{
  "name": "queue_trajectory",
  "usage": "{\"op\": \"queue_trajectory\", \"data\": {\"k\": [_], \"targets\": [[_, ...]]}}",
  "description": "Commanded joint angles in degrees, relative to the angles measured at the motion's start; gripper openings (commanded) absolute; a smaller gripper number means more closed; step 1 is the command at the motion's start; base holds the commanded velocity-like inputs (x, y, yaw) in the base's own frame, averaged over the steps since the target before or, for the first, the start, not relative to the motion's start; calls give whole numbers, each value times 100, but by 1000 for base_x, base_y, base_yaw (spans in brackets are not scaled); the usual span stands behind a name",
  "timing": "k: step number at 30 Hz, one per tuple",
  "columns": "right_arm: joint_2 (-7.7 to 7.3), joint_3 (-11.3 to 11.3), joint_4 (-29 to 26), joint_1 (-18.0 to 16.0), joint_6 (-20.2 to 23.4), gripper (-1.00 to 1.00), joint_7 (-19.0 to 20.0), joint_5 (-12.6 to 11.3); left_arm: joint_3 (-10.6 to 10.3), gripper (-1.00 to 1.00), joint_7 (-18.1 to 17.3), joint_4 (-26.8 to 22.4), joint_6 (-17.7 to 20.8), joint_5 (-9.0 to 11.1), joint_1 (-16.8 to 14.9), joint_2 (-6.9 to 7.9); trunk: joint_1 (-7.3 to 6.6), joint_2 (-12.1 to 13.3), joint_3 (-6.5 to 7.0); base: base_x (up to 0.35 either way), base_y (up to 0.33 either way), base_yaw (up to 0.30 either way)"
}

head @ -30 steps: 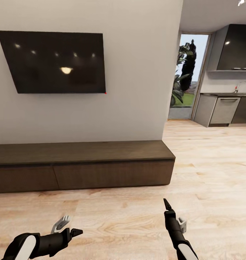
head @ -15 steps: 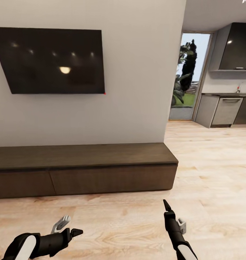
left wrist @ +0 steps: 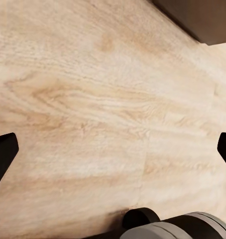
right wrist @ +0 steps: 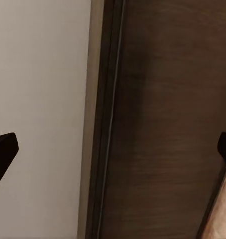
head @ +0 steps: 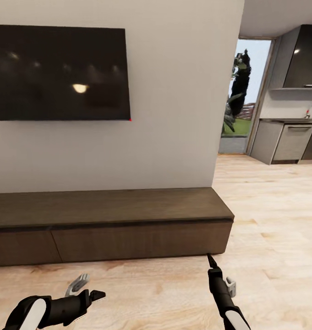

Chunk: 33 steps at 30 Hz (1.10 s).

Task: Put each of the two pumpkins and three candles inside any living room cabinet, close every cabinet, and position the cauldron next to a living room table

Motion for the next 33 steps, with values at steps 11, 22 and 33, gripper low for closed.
{"op": "queue_trajectory", "data": {"k": [11,22,33], "targets": [[6,0,0,0,0,100,2,0,-1,100,0,2,0,0,0,0,0,0,0,332,0,0],[9,0,0,0,0,100,-2,3,-6,100,2,3,0,0,0,0,0,0,0,330,0,0],[9,0,0,0,0,100,0,3,-17,100,0,-5,0,-3,0,0,0,0,0,122,0,0]]}}
